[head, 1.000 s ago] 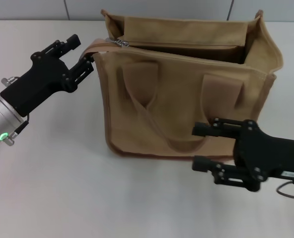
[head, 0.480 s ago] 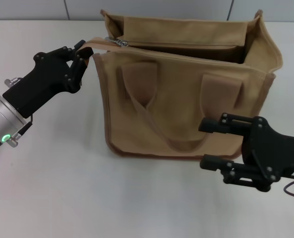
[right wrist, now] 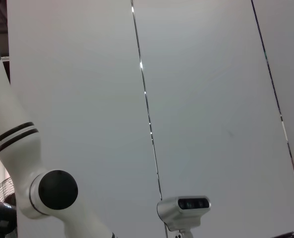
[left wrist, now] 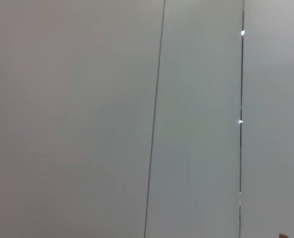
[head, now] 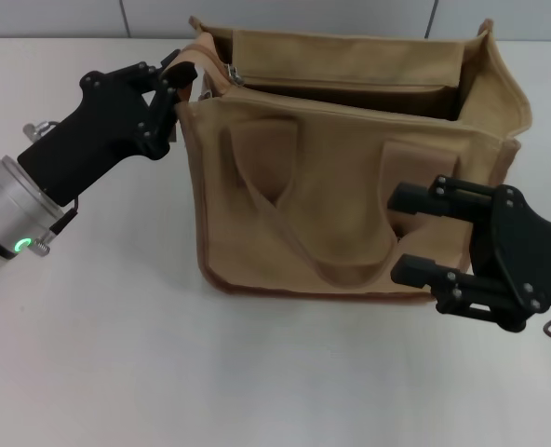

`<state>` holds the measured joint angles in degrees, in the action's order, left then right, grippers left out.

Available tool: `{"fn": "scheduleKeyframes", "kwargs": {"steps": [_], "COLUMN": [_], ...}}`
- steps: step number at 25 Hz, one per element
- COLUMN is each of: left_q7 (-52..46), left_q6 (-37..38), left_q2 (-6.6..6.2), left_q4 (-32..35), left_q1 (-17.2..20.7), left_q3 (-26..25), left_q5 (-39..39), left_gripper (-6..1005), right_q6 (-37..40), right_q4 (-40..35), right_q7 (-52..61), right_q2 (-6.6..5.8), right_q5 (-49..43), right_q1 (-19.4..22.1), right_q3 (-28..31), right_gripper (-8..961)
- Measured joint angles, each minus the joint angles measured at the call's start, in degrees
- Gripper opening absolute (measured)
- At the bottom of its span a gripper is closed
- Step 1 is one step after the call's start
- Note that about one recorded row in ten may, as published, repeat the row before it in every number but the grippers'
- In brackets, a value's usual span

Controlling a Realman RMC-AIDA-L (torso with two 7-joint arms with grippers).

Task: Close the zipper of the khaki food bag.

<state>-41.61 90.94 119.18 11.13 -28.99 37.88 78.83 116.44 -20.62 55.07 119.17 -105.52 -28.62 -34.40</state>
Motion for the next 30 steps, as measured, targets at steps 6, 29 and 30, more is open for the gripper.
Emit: {"fn": "scheduleKeyframes", "kwargs": {"steps": [6, 29, 30], "left_q7": [5.34, 16.66, 16.64], "left_q6": [2.83, 11.2, 11.25], "left_q2": [0.0, 0.0, 0.0], "left_q4": [-0.07, -2.88, -2.91], "left_q1": [-0.75, 0.6, 0.57], "left_q3": [0.56, 4.17, 4.26], "left_q5": [0.26, -1.97, -2.05], "left_gripper": [29, 40, 40], "right_q6": [-0.49, -7.23, -7.69], "right_q4": [0.19, -3.76, -5.15], "right_q7": [0.25, 15.27, 17.79], "right_q2": [0.09, -0.03, -0.01], "right_q5": [3.99, 7.6, 7.6], "right_q1": [-0.51, -3.12, -3.3], "right_q3": [0.13, 0.44, 0.33], "right_gripper": [648, 648, 648]}}
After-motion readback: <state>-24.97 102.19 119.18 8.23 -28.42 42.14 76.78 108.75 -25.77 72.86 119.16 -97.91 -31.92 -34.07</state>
